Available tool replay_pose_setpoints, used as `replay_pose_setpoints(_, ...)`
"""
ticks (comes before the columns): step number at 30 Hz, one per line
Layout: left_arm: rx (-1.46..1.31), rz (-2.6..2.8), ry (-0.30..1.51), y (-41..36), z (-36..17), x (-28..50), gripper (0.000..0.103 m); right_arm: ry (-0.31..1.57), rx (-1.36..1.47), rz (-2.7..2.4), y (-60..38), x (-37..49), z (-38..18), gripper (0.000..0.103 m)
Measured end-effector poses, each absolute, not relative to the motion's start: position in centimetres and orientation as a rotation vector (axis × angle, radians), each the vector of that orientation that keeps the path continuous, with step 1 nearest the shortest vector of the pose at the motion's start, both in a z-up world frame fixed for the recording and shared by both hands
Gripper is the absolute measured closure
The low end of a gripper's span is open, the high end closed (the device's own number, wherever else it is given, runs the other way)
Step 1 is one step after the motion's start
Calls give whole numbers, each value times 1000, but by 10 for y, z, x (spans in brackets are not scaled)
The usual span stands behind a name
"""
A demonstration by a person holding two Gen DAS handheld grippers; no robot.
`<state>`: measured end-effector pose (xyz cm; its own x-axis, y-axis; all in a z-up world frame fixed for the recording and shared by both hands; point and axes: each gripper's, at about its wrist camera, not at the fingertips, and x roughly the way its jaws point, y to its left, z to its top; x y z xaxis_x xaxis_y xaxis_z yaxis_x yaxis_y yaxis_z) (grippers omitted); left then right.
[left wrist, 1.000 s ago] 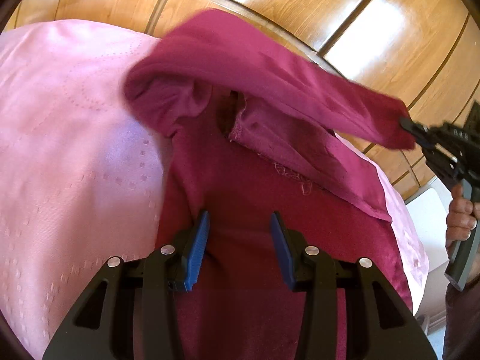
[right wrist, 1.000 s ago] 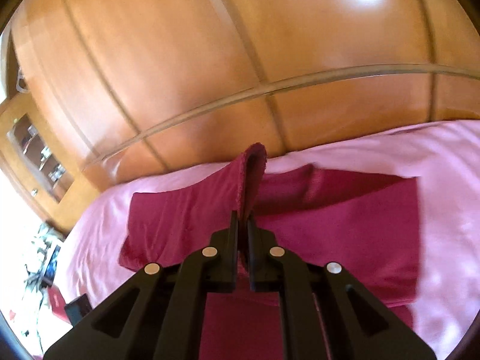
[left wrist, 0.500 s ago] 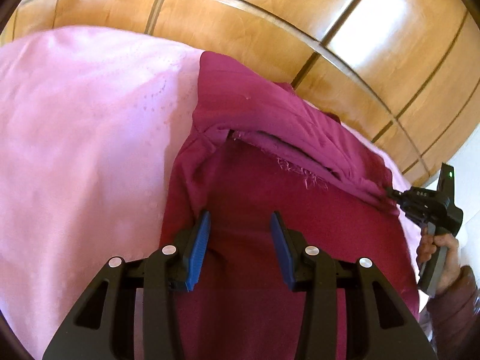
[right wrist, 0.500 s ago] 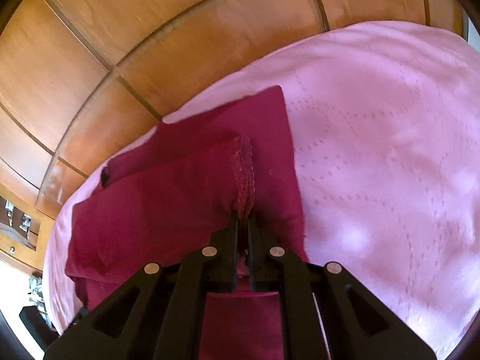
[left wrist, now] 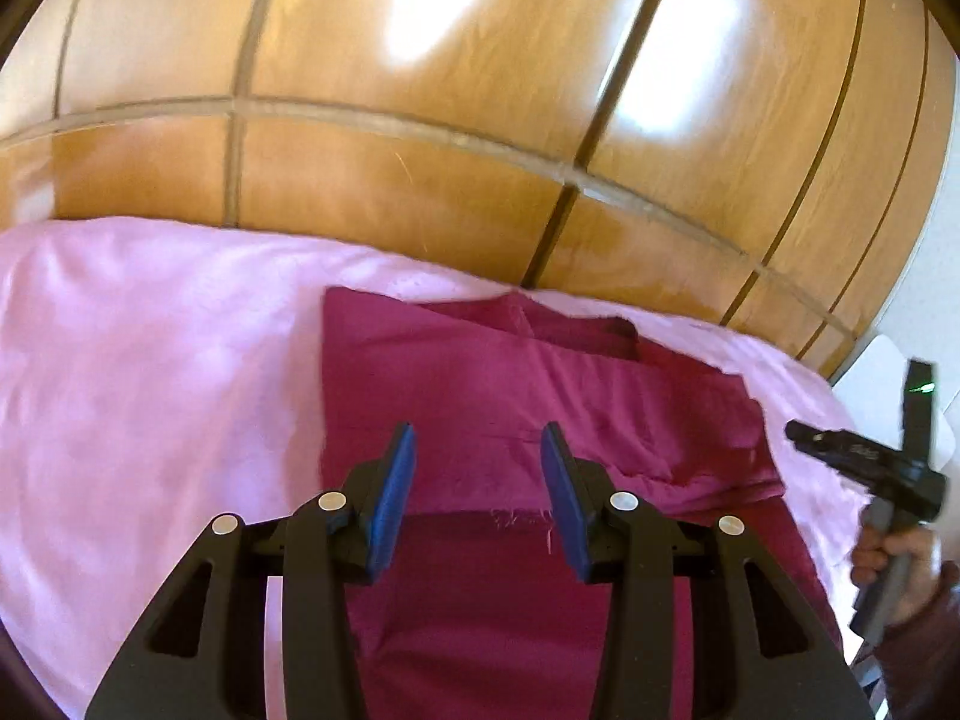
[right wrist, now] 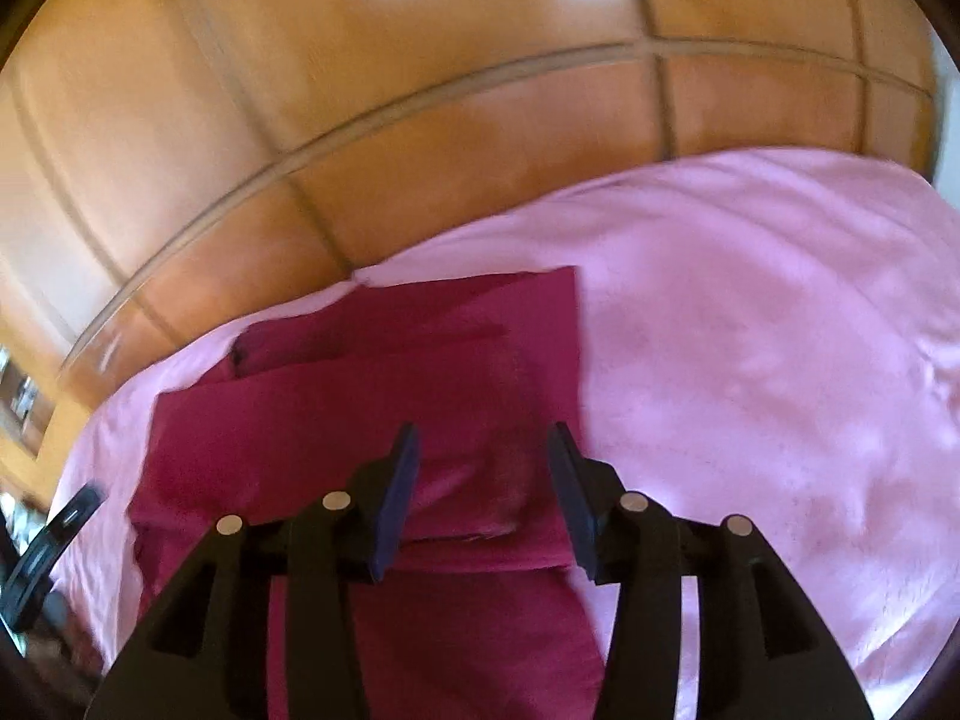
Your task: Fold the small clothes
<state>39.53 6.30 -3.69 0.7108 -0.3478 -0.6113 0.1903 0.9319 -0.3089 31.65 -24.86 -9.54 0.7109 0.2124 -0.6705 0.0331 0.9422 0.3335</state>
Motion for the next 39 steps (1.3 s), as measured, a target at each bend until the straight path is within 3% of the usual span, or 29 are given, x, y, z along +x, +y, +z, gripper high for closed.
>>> replay_pose_setpoints(8,-175,-285,875,45,-99,401,61,941,125,148,-207,316,-145,61)
replay_pose_setpoints(15,-241,-315,874,58,-90,393,60,916,136,163,-211,310,-144,61)
replay_pose_setpoints(23,-356,-262,781,104,-51,406,60,814,157,197,-204,311,-91,39)
replay_pose_setpoints(25,-393,-230,788,115,-48,426,44,799,170,189,-200,324,-84,37)
replay_pose_setpoints(26,-408,-222,788,118,-47,434,43,794,166,177,-197,333,-83,37)
replay_pose_setpoints(35,-555,-248,975,131,-92,518,42,820,130,116,-195,368,-108,37)
replay_pose_setpoints(36,-565,-248,986,131,-97,522,47,825,125,107,-196,370,-113,37)
replay_pose_setpoints(37,-571,-250,978,131,-101,526,64,826,116,98,-198,370,-117,37)
replay_pose_setpoints(39,-566,-260,922,128,-97,524,73,828,96,80,-201,370,-127,37)
